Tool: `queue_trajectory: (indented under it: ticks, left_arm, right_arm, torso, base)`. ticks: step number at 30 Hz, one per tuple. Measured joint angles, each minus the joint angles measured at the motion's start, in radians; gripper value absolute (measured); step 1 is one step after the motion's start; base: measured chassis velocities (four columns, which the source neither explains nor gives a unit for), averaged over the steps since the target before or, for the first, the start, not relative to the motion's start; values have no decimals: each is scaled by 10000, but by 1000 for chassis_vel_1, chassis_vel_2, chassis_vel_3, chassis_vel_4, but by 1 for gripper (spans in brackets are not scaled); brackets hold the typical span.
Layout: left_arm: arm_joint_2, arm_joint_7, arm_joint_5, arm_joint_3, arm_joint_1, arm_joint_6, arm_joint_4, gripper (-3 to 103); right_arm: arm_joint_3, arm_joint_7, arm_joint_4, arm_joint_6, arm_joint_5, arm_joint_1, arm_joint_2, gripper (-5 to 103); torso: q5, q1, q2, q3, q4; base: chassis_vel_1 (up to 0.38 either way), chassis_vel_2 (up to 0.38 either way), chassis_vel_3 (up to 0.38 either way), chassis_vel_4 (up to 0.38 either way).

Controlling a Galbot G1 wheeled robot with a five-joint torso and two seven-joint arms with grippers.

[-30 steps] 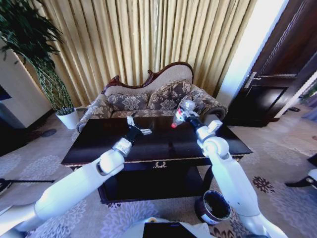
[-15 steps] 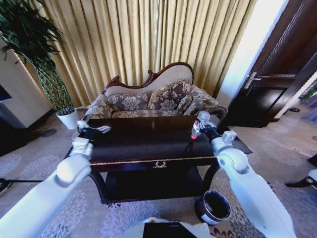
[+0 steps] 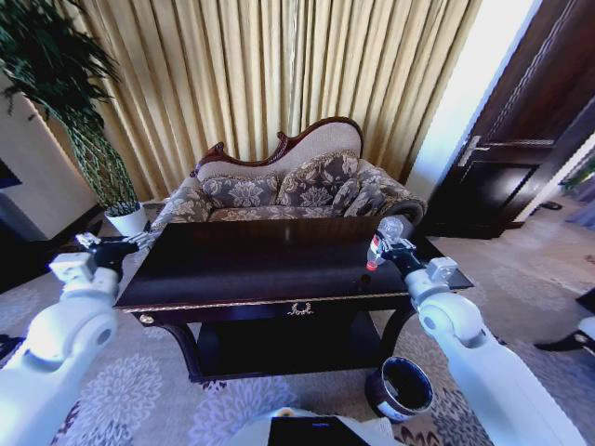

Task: Move to the front of the table and place the trash on the table into the trash bin.

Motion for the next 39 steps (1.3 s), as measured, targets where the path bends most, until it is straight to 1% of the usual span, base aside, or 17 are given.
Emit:
queue_trajectory:
  ticks: [2, 5, 7, 11, 18, 29, 33, 34, 37, 39]
  left_arm:
    - [-179, 536, -115, -177, 423, -147, -254, 100]
    - [-348, 647, -183, -212, 664, -72, -557, 100]
    - [-520, 515, -196, -164, 789, 203, -873, 100]
    - [-594, 343, -200, -136, 847, 373, -1072, 100]
    - [-551, 169, -155, -116, 905, 386, -1237, 100]
    - [-538, 188, -63, 46, 913, 324, -1265, 100]
    - [-538, 480, -113, 44, 918, 64, -1240, 100]
    - [-538, 480, -113, 44, 918, 64, -1240, 100]
    - [-480, 528, -163, 13, 951, 26, -1290, 100]
    - [-451, 530, -174, -8, 961, 23, -1297, 100]
  right_arm:
    - [166, 173, 125, -187, 107, -78, -97, 23]
    - [323, 334, 283, -296, 182, -222, -143, 23]
    - [494, 437, 499, -336, 205, -464, -148, 23]
    - [632, 458, 766, -342, 202, -663, -82, 23]
    - [791, 461, 1190, -350, 129, -1045, 132, 23]
    - [756, 434, 1447, -359, -140, -1407, 516, 23]
    - [748, -109, 1628, -300, -96, -1554, 580, 23]
    - [748, -109, 1628, -300, -96, -1554, 580, 23]
    - [694, -583, 1807, -256, -33, -1610, 623, 23]
    - [655, -696, 1848, -219, -31, -1620, 645, 23]
  torso:
    - [-1, 1, 0, 0, 0]
    - [0, 2, 0, 0, -1]
    - [2, 2, 0, 0, -2]
    - [2, 1, 0, 0, -4]
    - [1, 3, -2, 2, -2]
    - [0, 5, -3, 1, -2]
    - [0, 4, -2, 1, -2]
    - [0, 4, -2, 1, -2]
    - [0, 1, -1, 0, -1]
    - [-1, 0, -1, 0, -1]
  base:
    - [0, 0, 0, 0]
    - [0, 0, 0, 0]
    - [0, 0, 0, 0]
    - [0, 0, 0, 0]
    - [0, 0, 0, 0]
    - [57, -55, -61, 50]
    - [130, -135, -131, 142]
    - [136, -154, -125, 148]
    - [160, -168, -141, 153]
    - [166, -172, -144, 145]
